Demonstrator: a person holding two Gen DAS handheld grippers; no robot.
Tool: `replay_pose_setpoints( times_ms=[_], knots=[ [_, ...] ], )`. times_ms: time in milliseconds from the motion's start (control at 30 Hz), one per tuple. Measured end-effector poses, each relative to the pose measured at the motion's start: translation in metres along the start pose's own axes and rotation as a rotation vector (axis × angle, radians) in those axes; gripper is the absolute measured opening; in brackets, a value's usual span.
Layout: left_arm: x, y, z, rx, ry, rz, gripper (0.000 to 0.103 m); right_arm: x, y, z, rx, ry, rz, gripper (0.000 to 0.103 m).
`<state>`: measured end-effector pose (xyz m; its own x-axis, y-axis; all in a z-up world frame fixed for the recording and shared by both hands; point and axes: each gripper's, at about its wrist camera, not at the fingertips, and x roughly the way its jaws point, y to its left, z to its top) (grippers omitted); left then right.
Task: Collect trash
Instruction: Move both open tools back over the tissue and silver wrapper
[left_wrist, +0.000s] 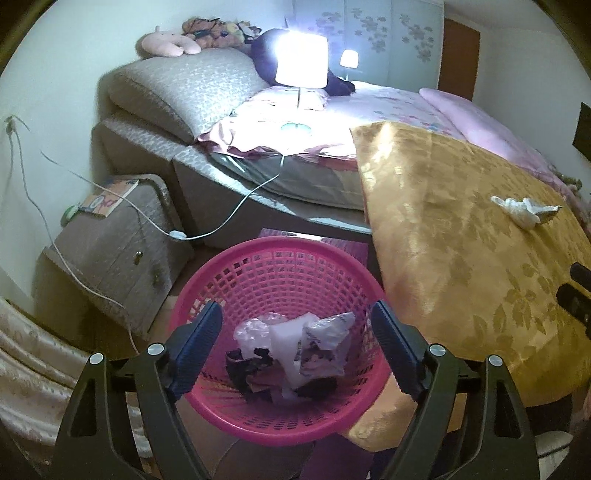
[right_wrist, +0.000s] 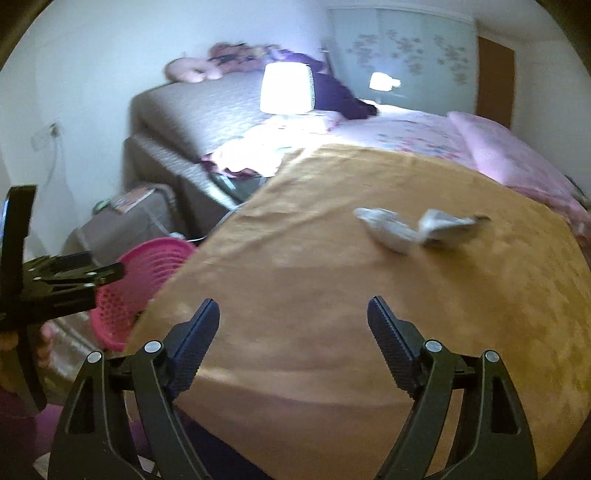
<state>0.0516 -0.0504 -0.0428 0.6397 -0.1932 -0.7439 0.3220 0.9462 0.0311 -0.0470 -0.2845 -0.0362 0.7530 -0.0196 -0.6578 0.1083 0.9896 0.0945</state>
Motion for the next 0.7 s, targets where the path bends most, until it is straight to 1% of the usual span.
replay_pose_setpoints(
  times_ms=[200, 333, 433, 533, 700],
  knots=[
    [-0.002, -0.012, 0.001, 0.029, -0.007, -0.016, 0.08, -0.009, -0.034, -0.01, 0.062, -0.021, -0.093, 0.08],
    [-0.004, -0.023, 0.001, 0.057, -0.008, -0.044, 0.08, -0.017, -0.058, -0.021, 0.101, -0.03, -0.155, 0.08],
    [-0.004, -0.034, 0.003, 0.079, -0.003, -0.066, 0.081, -0.021, -0.074, -0.029, 0.13, -0.028, -0.184, 0.08],
    [-0.003, -0.047, 0.006, 0.114, 0.0, -0.078, 0.081, -0.022, -0.081, -0.033, 0.141, -0.027, -0.207, 0.08],
    [-0.001, -0.076, 0.017, 0.161, 0.001, -0.124, 0.081, -0.024, -0.092, -0.039, 0.16, -0.032, -0.236, 0.08]
  ],
)
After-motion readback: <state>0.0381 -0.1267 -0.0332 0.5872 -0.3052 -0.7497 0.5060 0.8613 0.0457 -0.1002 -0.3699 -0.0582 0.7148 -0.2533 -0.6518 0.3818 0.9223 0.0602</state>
